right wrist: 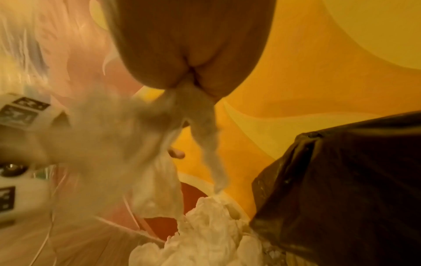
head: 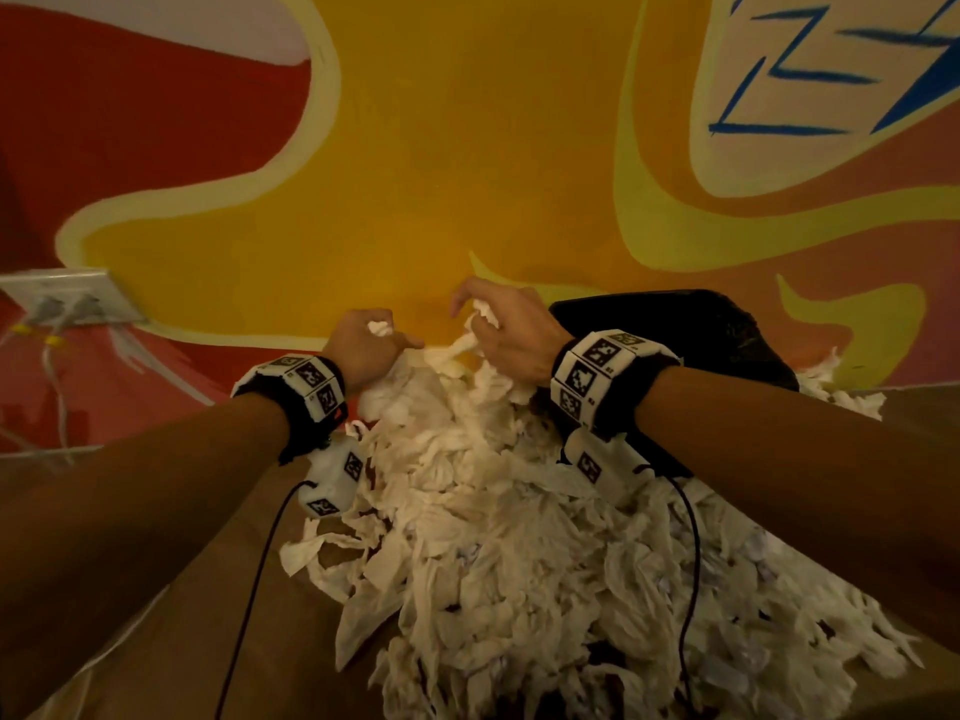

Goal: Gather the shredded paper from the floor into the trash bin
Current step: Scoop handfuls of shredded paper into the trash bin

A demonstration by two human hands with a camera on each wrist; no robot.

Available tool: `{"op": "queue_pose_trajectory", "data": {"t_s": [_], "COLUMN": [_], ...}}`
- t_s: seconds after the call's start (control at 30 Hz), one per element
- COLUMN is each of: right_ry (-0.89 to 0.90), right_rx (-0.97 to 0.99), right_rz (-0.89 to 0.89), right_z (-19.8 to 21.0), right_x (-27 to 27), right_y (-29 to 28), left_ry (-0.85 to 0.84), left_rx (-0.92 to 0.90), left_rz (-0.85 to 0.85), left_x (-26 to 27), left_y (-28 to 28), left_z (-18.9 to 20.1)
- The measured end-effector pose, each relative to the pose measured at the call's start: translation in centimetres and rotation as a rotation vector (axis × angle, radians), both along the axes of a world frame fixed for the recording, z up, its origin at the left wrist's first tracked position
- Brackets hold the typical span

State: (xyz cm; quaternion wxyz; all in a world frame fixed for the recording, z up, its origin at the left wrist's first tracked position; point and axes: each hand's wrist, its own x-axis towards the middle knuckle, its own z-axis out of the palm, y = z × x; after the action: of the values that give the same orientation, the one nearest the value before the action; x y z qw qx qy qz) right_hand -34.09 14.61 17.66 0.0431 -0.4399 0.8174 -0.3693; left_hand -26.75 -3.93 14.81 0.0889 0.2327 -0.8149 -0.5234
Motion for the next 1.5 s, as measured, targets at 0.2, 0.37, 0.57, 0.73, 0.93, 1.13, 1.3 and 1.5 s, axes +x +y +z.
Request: {"op": "queue_pose_trajectory", "data": {"t_s": [0.2, 0.37, 0.57, 0.73, 0.93, 1.13, 1.3, 1.5], "right_ry": [-0.089, -0.114, -0.006, 0.051, 0.009, -0.241, -0.256, -0.219], "right_rx": [0.185, 0.297, 0.053, 0.009, 0.027, -0.039, -0.282, -0.43], "right_rz": [-0.033, 0.038, 0.036, 0.074, 0.022, -0.046, -0.198, -0.364], "right_z": [-0.8, -0.2, 0.2, 0.5, 1.2, 2.3, 2.9, 2.5], "right_x": [0.9, 2.0, 2.8, 2.7, 2.7, 0.2, -1.3, -1.9], "right_y": [0.0, -0.6, -1.0, 0.1, 0.7, 2.1, 3.1, 4.6], "left_ry": [0.151, 0.226, 0.187, -0.028, -0.036, 0.081, -0.102, -0.013], "left_rx": [0.106, 0.181, 0.426, 0.666, 0.459, 0.425, 0.613, 0.39], "left_rz": [0.061, 0.133, 0.117, -0.129, -0.116, 0.003, -0.394, -0.507], "left_x": [0.0, 0.2, 0.1, 0.7, 0.6, -0.4, -0.3, -1.6], "left_y": [2.0, 4.4, 6.8, 6.6, 6.7, 5.2, 6.3, 10.7], "left_z": [1.7, 3.2, 4.7, 4.7, 4.3, 3.6, 3.9, 5.2]}}
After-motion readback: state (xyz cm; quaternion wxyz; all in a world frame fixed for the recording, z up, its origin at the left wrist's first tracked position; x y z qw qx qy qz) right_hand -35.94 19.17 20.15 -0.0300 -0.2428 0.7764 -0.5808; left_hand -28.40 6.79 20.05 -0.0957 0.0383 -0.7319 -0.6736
